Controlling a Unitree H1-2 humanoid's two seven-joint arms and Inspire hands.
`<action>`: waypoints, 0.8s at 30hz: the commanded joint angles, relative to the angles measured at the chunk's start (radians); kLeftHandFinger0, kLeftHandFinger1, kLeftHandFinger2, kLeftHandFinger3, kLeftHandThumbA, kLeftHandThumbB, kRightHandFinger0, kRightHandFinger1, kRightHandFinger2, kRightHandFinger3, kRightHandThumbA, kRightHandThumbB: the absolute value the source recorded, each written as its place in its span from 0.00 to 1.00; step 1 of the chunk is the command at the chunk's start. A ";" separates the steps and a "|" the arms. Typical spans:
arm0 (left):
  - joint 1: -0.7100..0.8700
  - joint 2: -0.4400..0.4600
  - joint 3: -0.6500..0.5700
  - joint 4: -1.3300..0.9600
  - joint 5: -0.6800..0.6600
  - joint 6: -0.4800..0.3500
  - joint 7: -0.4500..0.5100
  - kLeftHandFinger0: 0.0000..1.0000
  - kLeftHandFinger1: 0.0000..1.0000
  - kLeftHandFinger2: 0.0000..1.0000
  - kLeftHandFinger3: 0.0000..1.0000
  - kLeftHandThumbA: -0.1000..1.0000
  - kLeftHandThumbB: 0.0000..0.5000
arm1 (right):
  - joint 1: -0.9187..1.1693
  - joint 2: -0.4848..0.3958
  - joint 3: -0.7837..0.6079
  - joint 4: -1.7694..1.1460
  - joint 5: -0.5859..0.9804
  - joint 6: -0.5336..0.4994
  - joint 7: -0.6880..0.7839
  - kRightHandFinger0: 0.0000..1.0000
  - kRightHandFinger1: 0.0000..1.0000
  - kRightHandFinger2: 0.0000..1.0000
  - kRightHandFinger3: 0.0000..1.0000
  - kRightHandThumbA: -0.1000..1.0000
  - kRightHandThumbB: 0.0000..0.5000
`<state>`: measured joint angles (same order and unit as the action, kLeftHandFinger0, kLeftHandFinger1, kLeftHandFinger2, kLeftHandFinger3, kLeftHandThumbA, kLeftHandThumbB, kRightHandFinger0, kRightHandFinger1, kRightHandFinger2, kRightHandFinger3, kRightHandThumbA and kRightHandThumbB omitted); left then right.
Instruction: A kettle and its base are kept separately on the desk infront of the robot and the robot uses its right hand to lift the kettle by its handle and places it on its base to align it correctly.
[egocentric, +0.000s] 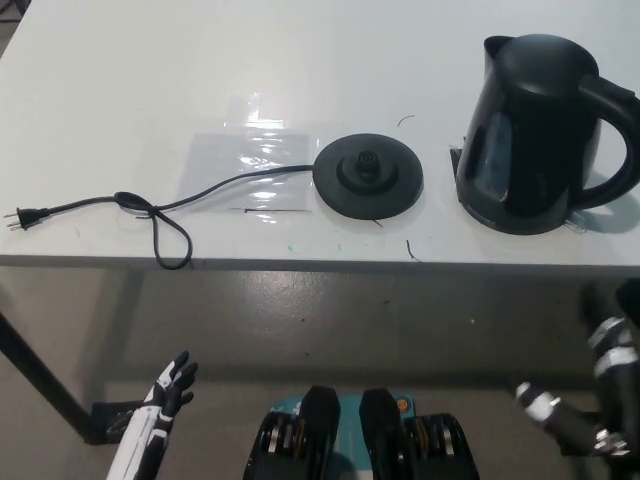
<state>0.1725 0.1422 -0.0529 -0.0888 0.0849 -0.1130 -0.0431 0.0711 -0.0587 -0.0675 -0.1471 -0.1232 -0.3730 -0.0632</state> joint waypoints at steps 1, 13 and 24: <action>-0.001 0.003 -0.010 -0.025 0.013 -0.049 -0.010 1.00 1.00 1.00 1.00 1.00 0.35 | -0.075 -0.043 -0.053 -0.092 -0.002 0.004 -0.023 1.00 1.00 1.00 1.00 1.00 0.47; -0.030 0.006 -0.028 -0.008 0.021 -0.038 -0.017 1.00 1.00 1.00 1.00 1.00 0.30 | -0.276 -0.130 -0.176 -0.087 0.156 0.191 -0.011 1.00 1.00 1.00 1.00 1.00 0.40; -0.030 0.012 -0.037 -0.009 0.028 -0.041 -0.016 1.00 1.00 1.00 1.00 1.00 0.22 | -0.390 -0.180 -0.205 0.122 0.221 0.183 0.011 1.00 1.00 1.00 1.00 1.00 0.63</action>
<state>0.1497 0.1422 -0.0883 -0.0844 0.1054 -0.1176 -0.0437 -0.2629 -0.2151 -0.2613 -0.0543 0.0508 -0.1969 -0.0610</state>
